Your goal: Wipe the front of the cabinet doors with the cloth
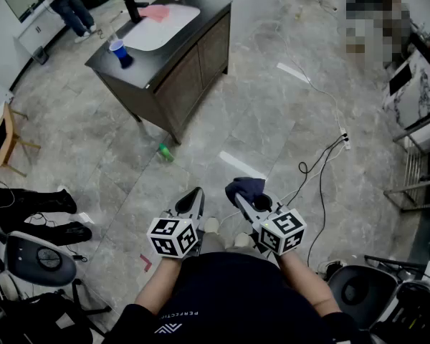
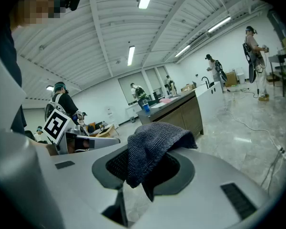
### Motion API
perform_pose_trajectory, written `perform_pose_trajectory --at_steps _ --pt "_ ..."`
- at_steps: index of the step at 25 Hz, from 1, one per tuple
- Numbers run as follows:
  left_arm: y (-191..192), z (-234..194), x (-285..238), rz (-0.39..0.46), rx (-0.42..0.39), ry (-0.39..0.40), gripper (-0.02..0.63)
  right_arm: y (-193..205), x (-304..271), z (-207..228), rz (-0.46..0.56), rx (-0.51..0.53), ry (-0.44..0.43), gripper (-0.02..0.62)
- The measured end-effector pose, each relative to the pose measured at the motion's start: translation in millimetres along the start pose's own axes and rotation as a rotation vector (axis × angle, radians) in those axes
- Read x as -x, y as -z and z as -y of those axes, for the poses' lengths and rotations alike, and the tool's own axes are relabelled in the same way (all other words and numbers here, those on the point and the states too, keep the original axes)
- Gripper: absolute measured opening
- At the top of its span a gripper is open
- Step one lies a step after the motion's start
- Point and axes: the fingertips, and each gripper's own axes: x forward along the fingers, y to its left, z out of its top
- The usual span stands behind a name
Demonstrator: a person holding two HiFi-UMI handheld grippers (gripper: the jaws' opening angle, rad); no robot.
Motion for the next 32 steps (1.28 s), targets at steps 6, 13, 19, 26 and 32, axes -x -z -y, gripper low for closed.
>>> perform_pose_trajectory --at_steps 6,13,19,26,32 --pt "-10.3 -12.5 -7.5 -0.003 -0.002 0.007 0.008 -5.4 -17.4 5.8 -0.007 -0.009 0.015 0.121" --pt "-13.9 -40.9 -6.0 -0.016 0.019 0.016 0.008 -7.0 -42.6 -1.9 0.002 -0.06 0.015 0.121" --pt "-14.4 -64.8 -3.6 -0.04 0.009 0.038 0.008 -5.1 -62.7 -7.5 0.009 -0.072 0.048 0.123" --pt "-16.2 -77.3 -7.8 -0.051 0.025 0.037 0.008 -12.0 -70.6 -2.6 -0.001 -0.071 0.066 0.123" --pt "-35.4 -79.3 -28.9 -0.013 0.02 0.006 0.008 -28.4 -91.7 26.0 0.008 -0.065 0.032 0.123"
